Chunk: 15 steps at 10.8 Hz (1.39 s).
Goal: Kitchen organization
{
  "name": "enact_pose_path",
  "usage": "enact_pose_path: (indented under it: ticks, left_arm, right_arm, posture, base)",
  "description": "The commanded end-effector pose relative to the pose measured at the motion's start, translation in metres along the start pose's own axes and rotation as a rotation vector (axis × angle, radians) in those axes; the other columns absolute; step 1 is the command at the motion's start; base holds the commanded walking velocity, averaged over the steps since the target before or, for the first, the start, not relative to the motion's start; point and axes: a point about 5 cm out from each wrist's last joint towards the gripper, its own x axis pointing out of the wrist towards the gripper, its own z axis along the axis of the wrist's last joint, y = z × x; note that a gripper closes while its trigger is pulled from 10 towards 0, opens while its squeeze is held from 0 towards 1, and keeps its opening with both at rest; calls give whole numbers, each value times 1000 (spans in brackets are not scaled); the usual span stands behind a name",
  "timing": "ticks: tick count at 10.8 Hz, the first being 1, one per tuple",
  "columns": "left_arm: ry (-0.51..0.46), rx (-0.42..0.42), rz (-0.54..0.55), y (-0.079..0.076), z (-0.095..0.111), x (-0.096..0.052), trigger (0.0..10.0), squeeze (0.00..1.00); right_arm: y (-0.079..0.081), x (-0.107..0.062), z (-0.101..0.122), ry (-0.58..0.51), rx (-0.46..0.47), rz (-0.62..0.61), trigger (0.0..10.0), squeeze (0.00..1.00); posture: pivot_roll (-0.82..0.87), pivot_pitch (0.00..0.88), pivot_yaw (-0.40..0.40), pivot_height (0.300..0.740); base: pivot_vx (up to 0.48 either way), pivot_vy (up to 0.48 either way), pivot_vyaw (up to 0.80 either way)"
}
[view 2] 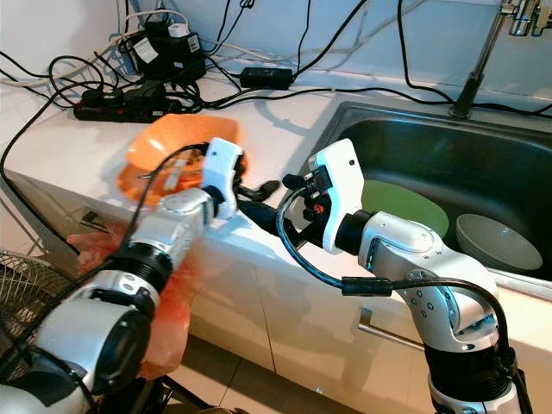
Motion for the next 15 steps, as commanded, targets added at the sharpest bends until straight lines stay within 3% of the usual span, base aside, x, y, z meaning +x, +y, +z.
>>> enact_pose_path:
  ticks: [1,6,9,13,15]
  left_arm:
    - [91,-3,-79,-18,-17,6,10000,0]
    - [68,6,-185,-52,-12,16,10000,0]
    - [57,9,-223,-64,-9,20,10000,0]
    - [-75,148,-121,-48,10,14,10000,0]
    - [-214,184,-48,-37,31,6,10000,0]
  right_arm:
    - [3,-1,2,-7,-19,-1,10000,0]
    - [3,-9,0,19,-26,-8,10000,0]
    - [2,-10,0,26,-32,-13,10000,0]
    - [-2,-11,1,16,-46,-38,10000,0]
    - [-5,-9,4,6,-56,-40,10000,0]
  posture:
    - [-87,0,80,740]
    - [-94,0,80,740]
    - [-98,0,82,740]
    - [-95,0,77,740]
    - [-86,0,68,740]
  base:
    - [0,0,0]
    - [0,0,0]
    - [0,0,0]
    - [0,0,0]
    - [0,0,0]
